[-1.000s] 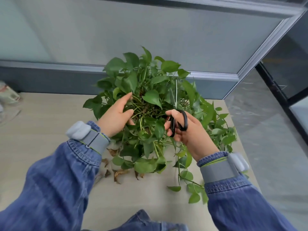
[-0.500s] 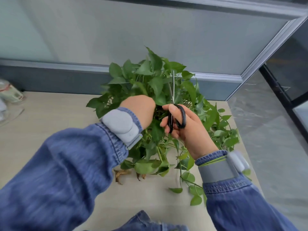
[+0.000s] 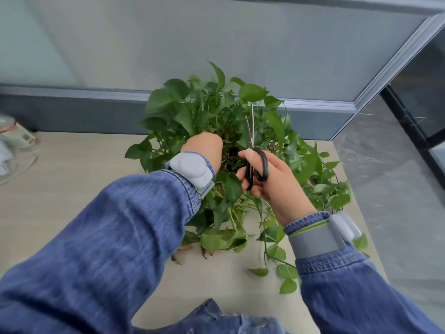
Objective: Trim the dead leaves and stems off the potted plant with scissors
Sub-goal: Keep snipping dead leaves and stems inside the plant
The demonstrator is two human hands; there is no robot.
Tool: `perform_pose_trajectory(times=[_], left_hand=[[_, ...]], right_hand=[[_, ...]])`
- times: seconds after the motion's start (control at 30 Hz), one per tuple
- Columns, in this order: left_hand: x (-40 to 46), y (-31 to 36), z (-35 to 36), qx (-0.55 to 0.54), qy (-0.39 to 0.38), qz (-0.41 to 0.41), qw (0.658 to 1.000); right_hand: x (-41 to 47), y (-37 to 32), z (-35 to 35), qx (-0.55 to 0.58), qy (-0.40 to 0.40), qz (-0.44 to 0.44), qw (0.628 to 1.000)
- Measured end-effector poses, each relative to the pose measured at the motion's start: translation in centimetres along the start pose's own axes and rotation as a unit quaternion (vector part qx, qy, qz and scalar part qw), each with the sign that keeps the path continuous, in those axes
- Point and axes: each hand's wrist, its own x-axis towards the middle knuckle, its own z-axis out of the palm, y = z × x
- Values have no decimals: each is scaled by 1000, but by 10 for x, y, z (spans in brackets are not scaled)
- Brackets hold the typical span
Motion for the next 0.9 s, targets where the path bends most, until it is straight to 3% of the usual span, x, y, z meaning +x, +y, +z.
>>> perform_pose_trajectory(times=[0.2,0.43,0.5,0.57,0.7,0.9], left_hand=[[9,-25,15,-159,73,7,985],[20,-34,8,-395,31,-56,917],[20,-35,9,-371,59,-49,926],[19,-34,11,-270,66,-28,960],[16,-28,16,-159,62,-11,985],[15,-15,27,-74,76,-33,994]], right_hand=[[3,0,-5,15,27,15,999],[-2,-3,-7,5,-67,36,997],[-3,-3,-7,-7,-107,71,992],[-3,-3,-6,-36,-132,116,984],[2,-3,-1,-116,-124,178,969],[12,-26,-7,-84,-66,91,990]])
